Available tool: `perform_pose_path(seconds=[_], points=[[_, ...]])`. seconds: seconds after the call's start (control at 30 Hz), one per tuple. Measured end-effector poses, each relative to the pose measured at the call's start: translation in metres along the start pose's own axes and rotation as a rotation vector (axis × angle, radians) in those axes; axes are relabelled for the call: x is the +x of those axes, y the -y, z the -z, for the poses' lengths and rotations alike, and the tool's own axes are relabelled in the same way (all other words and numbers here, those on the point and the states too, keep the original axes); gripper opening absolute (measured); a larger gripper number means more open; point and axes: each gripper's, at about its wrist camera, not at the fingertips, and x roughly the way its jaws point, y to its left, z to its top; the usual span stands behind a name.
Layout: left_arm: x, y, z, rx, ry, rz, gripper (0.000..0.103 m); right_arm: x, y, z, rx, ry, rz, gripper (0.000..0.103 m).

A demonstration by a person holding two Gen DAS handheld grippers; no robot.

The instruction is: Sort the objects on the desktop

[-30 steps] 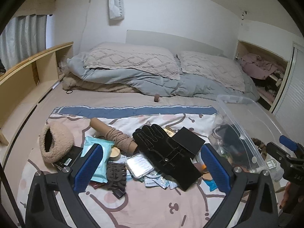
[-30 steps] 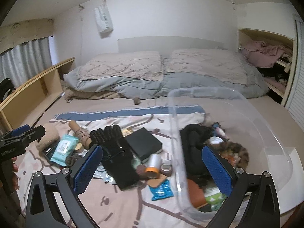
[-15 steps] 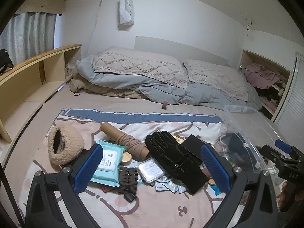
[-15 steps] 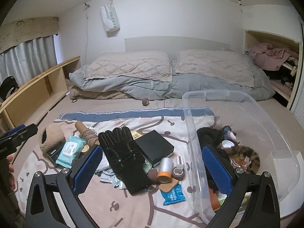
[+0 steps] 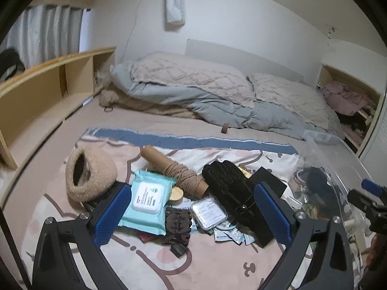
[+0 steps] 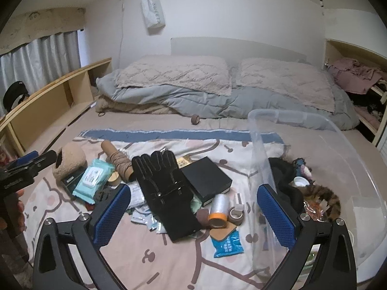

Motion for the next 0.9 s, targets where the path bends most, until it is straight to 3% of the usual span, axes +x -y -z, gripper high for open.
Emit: perform_pose_path(seconds=[0.1, 0.17, 0.23, 0.33, 0.4, 0.47, 0.9], points=[[0.012, -0.008, 0.004, -0.024, -0.030, -0.014, 0.096, 0.011, -0.001, 0.005, -0.003, -0.041, -0.004, 0.099], [0.019, -0.013, 0.007, -0.031, -0.048, -0.021, 0.096, 0.021, 0.001, 0.010, 0.006, -0.086, -0.022, 0.082], [0.025, -0.017, 0.012, -0.039, -0.071, -0.024, 0.096, 0.031, 0.002, 0.015, 0.012, -0.126, -0.046, 0.073], [0.034, -0.022, 0.020, -0.044, -0.111, -0.025, 0.089, 0.048, -0.002, 0.026, -0.008, -0.199, -0.075, 0.048], [0.038, -0.027, 0.026, -0.057, -0.134, -0.025, 0.088, 0.060, -0.006, 0.035, -0.032, -0.244, -0.080, 0.042], [0.040, -0.029, 0.030, -0.067, -0.152, -0.025, 0.088, 0.070, -0.010, 0.043, -0.059, -0.277, -0.079, 0.028], [0.042, -0.037, 0.039, -0.047, -0.178, -0.062, 0.088, 0.161, -0.065, 0.067, -0.135, -0.447, -0.179, 0.025]])
